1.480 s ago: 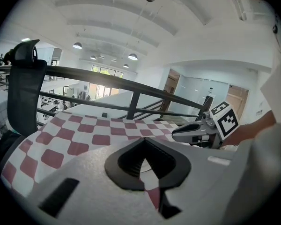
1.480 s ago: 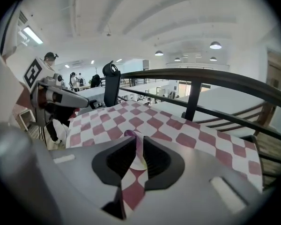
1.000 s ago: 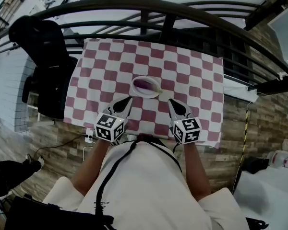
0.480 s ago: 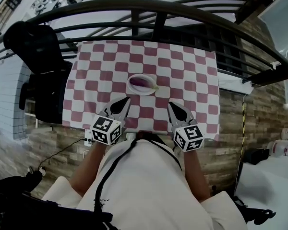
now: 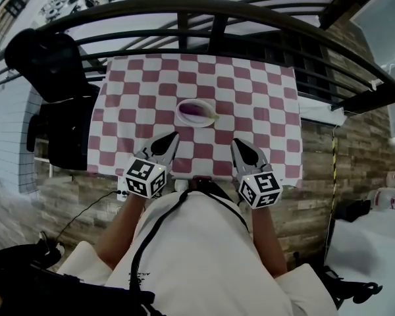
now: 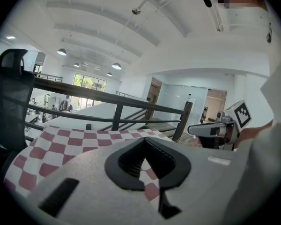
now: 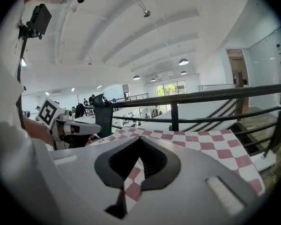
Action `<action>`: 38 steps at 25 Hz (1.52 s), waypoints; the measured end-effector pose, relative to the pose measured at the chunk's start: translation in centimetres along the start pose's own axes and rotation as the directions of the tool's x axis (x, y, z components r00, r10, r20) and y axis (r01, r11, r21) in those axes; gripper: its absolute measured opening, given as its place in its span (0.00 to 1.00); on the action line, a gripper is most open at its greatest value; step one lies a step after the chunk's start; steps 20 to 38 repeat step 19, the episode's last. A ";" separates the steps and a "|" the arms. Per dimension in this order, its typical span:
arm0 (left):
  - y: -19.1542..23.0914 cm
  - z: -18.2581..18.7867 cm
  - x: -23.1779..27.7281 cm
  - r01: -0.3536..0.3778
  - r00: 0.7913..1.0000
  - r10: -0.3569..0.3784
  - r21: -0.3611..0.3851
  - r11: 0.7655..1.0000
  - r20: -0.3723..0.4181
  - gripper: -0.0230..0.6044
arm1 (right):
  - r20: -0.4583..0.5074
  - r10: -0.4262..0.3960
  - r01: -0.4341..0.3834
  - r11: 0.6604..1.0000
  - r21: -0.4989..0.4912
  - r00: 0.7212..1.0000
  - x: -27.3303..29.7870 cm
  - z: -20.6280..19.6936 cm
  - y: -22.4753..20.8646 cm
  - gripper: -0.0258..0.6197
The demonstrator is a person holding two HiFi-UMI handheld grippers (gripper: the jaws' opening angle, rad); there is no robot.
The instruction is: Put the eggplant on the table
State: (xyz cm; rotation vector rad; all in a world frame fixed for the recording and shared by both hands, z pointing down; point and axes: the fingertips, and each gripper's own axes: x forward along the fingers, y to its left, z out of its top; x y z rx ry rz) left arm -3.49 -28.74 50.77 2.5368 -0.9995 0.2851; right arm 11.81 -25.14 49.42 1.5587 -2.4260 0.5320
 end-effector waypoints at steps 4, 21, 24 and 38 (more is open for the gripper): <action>0.1 -0.1 -0.4 -0.003 1.000 0.003 -0.001 1.000 0.001 0.04 | 0.001 -0.006 0.006 1.000 -0.009 1.000 -0.3 0.0 0.2 0.05; 0.7 -0.4 -0.2 -0.008 1.000 0.008 -0.009 1.000 -0.007 0.04 | -0.023 -0.011 0.010 1.000 -0.025 1.000 0.0 -0.1 -0.2 0.05; 0.7 -0.4 -0.2 -0.008 1.000 0.008 -0.009 1.000 -0.007 0.04 | -0.023 -0.011 0.010 1.000 -0.025 1.000 0.0 -0.1 -0.2 0.05; 0.7 -0.4 -0.2 -0.008 1.000 0.008 -0.009 1.000 -0.007 0.04 | -0.023 -0.011 0.010 1.000 -0.025 1.000 0.0 -0.1 -0.2 0.05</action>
